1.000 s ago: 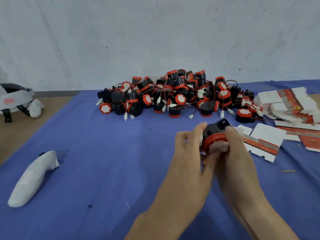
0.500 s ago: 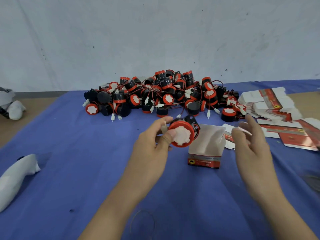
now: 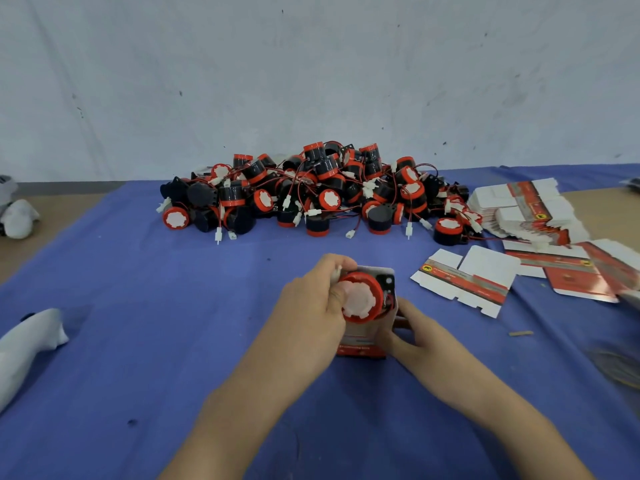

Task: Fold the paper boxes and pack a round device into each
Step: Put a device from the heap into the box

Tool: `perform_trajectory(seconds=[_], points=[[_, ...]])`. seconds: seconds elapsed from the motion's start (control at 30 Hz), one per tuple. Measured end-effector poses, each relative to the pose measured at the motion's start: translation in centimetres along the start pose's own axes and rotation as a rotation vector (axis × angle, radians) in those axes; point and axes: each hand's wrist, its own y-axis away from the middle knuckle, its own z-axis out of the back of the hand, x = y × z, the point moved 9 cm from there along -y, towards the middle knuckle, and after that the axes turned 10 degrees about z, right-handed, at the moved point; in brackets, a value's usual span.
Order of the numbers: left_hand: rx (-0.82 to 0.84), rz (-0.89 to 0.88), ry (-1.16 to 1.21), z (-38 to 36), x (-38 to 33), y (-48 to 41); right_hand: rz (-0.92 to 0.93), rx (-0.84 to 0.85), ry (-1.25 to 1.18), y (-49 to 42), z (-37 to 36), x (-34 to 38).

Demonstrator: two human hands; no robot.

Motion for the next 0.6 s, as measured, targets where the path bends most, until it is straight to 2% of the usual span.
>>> perform_trajectory(seconds=[0.07, 0.2, 0.33, 0.47, 0.6], points=[[-0.031, -0.021, -0.173, -0.2, 0.2, -0.1, 0.016, -0.019, -0.005, -0.1, -0.1, 0.3], [-0.198, -0.147, -0.545, -0.2, 0.0, 0.2, -0.018, -0.042, 0.009, -0.2, -0.1, -0.1], [-0.231, -0.223, -0.877, -1.2, 0.6, 0.1, -0.041, -0.021, 0.028, 0.0, -0.6, -0.4], [-0.240, -0.254, -0.942, -2.2, 1.1, -0.2, -0.049, -0.038, 0.020, 0.1, -1.0, -0.7], [-0.334, -0.297, -0.898, -1.8, 0.8, -0.2, -0.059, -0.159, -0.079, -0.1, -2.1, -0.3]])
